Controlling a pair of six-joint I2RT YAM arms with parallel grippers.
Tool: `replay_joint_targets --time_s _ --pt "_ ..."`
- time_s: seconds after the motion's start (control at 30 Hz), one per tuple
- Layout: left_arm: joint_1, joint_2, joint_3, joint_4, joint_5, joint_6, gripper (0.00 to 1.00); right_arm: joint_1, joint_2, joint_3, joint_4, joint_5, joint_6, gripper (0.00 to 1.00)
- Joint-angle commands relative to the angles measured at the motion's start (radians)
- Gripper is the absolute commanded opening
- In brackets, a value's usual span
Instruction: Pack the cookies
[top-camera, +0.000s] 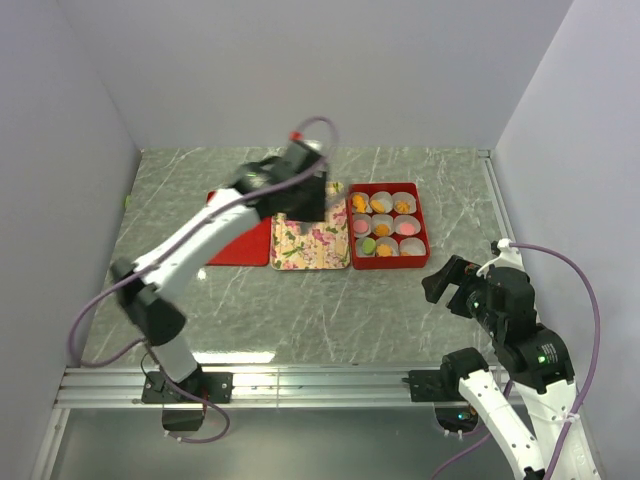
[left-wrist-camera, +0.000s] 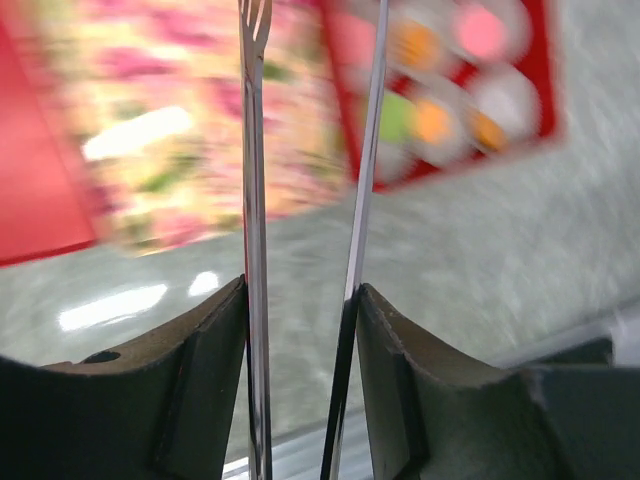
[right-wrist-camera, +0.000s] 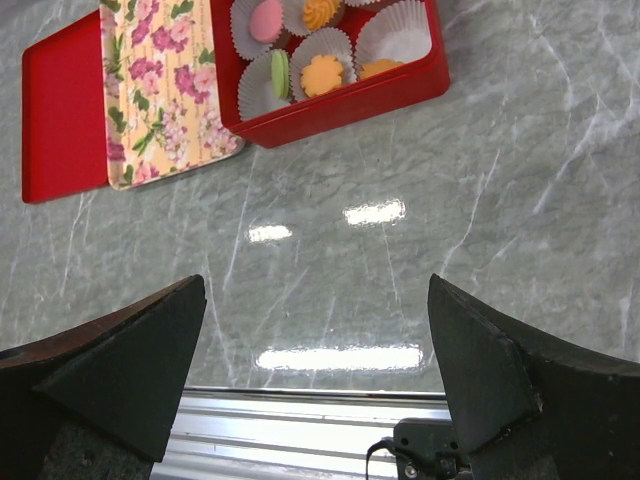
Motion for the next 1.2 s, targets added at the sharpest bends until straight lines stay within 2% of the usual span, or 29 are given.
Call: replay_joint_targets --time_s 0.0,0.2,0.27,0.4,0.47,0.67,0.87,1.0,1.1,1.17 --pt "0.159 -0.166 -0.122 -0.016 -0.136 -0.037 0.52 0.008 0.009 -0.006 0.029 -0.005 -0.005 0.98" --pt "0.377 -0.311 -0.308 -0.007 -0.269 -0.013 0.58 0.009 0.005 -0.004 0.029 -0.013 -0.010 0.98" --pt "0.453 -0.335 -0.369 0.018 -0.282 0.012 0.63 0.008 0.004 -0.001 0.026 -0.010 -0.011 0.98" --pt "0.604 -0.337 -0.454 0.044 -0.269 0.050 0.69 0.008 -0.007 -0.008 0.033 -0.011 -0.005 0.98" --pt "0.694 -0.319 -0.478 0.050 -0.253 0.056 0.69 0.008 -0.004 -0.006 0.033 -0.013 -0.008 0.98" --pt "0.849 -0.280 -0.512 0.115 -0.210 0.087 0.68 0.008 0.004 -0.003 0.029 -0.018 -0.014 0.98" --pt "0.885 -0.263 -0.514 0.139 -0.151 0.121 0.66 0.009 -0.002 -0.004 0.026 -0.007 -0.008 0.98" --pt "0.883 -0.279 -0.595 0.187 -0.018 0.102 0.62 0.008 0.013 -0.006 0.033 -0.007 -0.007 0.98" --pt "0.853 -0.294 -0.678 0.243 0.072 0.095 0.59 0.008 0.022 -0.004 0.033 -0.008 -0.005 0.98" --pt "0.784 -0.306 -0.690 0.277 0.097 0.098 0.60 0.006 0.024 -0.006 0.033 -0.008 -0.005 0.98"
